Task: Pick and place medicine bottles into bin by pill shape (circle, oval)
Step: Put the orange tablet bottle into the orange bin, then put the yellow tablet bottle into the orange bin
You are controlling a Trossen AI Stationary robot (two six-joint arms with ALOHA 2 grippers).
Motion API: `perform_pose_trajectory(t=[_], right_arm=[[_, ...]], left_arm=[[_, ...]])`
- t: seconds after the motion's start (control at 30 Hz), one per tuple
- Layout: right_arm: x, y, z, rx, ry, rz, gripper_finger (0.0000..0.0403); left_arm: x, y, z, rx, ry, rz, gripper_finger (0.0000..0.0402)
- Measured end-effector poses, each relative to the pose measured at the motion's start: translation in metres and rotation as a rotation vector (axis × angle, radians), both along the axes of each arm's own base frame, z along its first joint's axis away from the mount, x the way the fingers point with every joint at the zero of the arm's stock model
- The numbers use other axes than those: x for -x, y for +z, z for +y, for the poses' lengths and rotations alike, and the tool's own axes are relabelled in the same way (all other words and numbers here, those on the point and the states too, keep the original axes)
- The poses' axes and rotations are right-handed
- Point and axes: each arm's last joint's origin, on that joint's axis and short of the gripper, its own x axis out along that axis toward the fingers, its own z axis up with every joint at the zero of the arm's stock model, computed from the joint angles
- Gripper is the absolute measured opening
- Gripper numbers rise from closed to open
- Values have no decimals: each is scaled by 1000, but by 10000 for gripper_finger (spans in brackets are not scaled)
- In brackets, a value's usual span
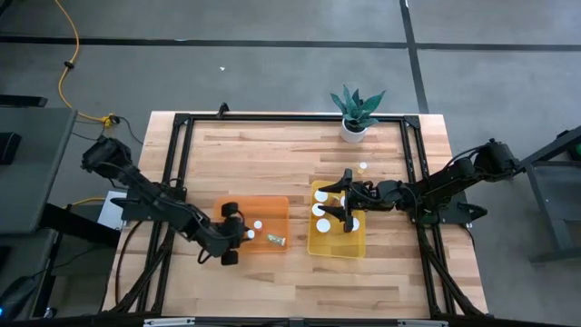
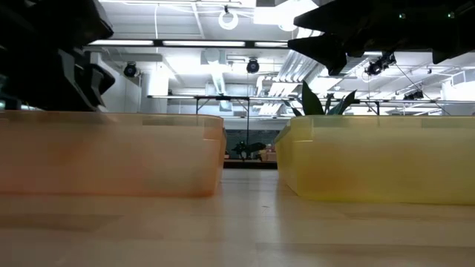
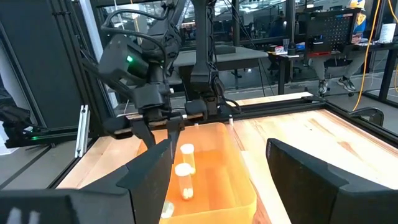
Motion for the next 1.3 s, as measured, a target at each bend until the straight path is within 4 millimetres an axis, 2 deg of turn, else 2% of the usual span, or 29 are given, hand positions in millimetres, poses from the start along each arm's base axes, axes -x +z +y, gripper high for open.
perform_pose_trajectory(t=[0.27,0.47,0.6,0.73,0.9,1.03,1.2,1.3], right_arm=[[0,0,0,0,0,0,252],[0,0,0,0,0,0,252],[0,0,0,0,0,0,252],[0,0,0,0,0,0,252],[0,0,0,0,0,0,252],[0,0,0,0,0,0,252],[0,0,0,-11,0,0,252],[0,0,0,-11,0,1,252]], left_arm=[[-2,-2,2,16,-1,16,111],[-2,-2,1,36,-21,28,155],[-5,7,-1,66,-37,17,191],[-10,31,0,98,-81,18,220],[-13,85,5,47,-137,-33,229],[-7,127,11,-86,-161,-178,227],[7,154,28,-226,-164,-291,229],[13,158,46,-220,-144,-340,225]])
